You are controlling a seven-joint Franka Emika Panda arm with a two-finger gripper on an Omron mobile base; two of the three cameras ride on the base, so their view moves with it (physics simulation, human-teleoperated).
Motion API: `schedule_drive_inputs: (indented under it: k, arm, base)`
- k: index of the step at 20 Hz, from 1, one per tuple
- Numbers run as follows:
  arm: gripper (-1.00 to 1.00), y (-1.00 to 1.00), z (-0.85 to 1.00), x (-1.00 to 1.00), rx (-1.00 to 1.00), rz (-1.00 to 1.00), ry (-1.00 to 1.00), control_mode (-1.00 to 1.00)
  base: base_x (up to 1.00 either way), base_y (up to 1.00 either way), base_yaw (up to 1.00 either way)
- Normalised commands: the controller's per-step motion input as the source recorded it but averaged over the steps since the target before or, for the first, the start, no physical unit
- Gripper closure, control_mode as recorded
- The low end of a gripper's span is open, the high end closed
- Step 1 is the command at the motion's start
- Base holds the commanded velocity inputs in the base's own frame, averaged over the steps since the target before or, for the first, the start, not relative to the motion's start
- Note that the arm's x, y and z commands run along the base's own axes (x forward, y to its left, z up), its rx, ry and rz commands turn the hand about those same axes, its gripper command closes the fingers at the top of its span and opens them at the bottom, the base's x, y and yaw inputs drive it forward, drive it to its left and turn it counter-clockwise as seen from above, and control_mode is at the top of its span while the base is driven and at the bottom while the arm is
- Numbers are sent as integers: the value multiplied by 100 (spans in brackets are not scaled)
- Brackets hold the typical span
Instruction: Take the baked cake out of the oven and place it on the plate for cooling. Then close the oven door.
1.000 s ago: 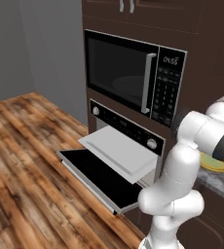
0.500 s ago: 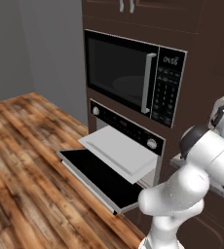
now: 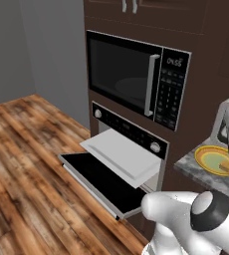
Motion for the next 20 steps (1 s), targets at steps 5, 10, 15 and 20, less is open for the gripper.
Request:
schedule_drive_inputs:
  k: [5, 10, 15, 20]
  arm:
    - [-100, 100, 86, -40, -8, 15, 4, -100]
    - [-100, 100, 54, -11, -6, 2, 0, -100]
    - [-100, 100, 20, -1, -1, -20, -1, -100]
    - [-100, 100, 3, 0, 0, -35, -2, -100]
  base:
    - [0, 0, 0]
    - [0, 0, 0]
    - [0, 0, 0]
    - [0, 0, 0]
